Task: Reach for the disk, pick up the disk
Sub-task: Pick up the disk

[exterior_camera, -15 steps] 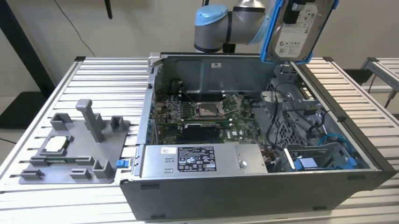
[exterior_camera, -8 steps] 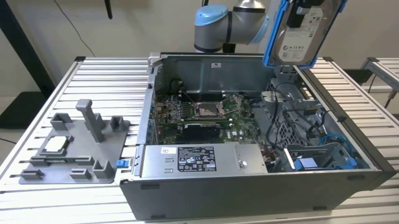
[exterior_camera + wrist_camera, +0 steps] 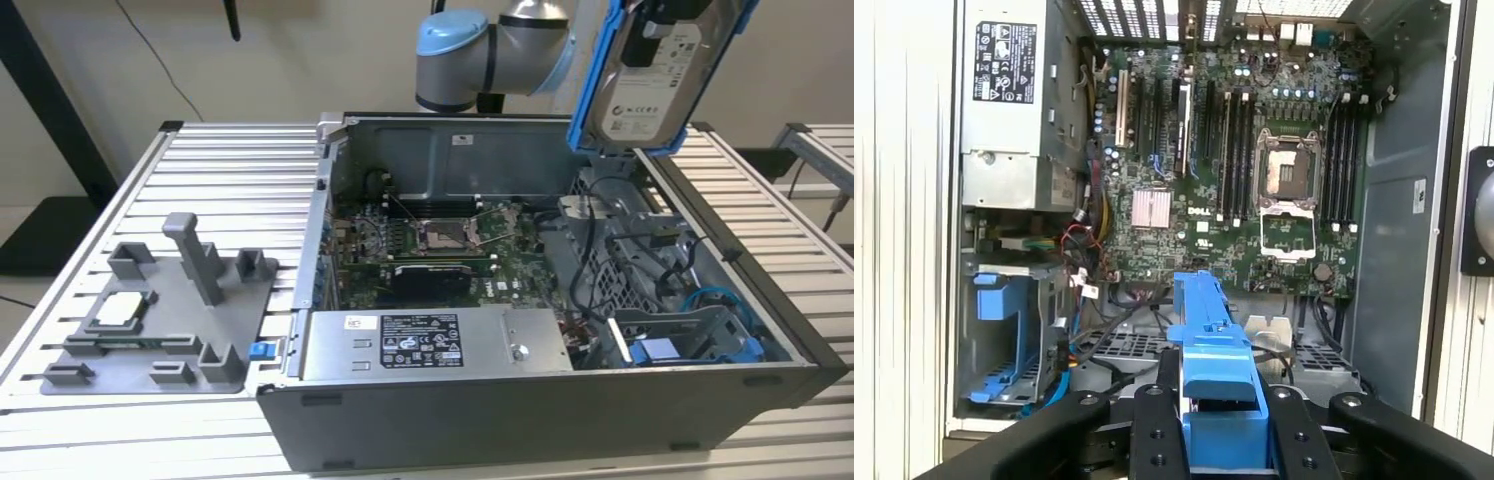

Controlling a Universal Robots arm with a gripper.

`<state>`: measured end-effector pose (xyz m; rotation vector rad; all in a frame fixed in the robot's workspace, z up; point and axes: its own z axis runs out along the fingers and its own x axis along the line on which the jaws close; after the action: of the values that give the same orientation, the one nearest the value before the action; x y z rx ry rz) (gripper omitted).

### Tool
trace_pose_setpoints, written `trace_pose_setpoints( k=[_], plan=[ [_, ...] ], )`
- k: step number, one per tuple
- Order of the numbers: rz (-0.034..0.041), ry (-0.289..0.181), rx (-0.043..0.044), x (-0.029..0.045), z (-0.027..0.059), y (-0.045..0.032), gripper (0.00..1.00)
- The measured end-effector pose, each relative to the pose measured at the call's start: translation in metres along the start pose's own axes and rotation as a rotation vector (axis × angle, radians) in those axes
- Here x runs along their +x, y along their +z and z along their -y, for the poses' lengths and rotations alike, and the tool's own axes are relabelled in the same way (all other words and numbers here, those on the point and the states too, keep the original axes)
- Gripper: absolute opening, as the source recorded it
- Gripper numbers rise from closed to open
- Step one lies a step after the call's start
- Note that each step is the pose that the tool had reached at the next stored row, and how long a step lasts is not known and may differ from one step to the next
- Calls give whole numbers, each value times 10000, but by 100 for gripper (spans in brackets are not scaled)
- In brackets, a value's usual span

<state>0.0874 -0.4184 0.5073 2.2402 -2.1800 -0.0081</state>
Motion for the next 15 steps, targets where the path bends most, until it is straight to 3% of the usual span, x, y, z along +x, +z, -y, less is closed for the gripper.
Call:
trace_pose_setpoints(
  k=[8, 15],
  plan=[
    [-3, -2, 0, 27, 0, -1, 0],
    [-1, -2, 0, 221, -5, 8, 0]
  ],
)
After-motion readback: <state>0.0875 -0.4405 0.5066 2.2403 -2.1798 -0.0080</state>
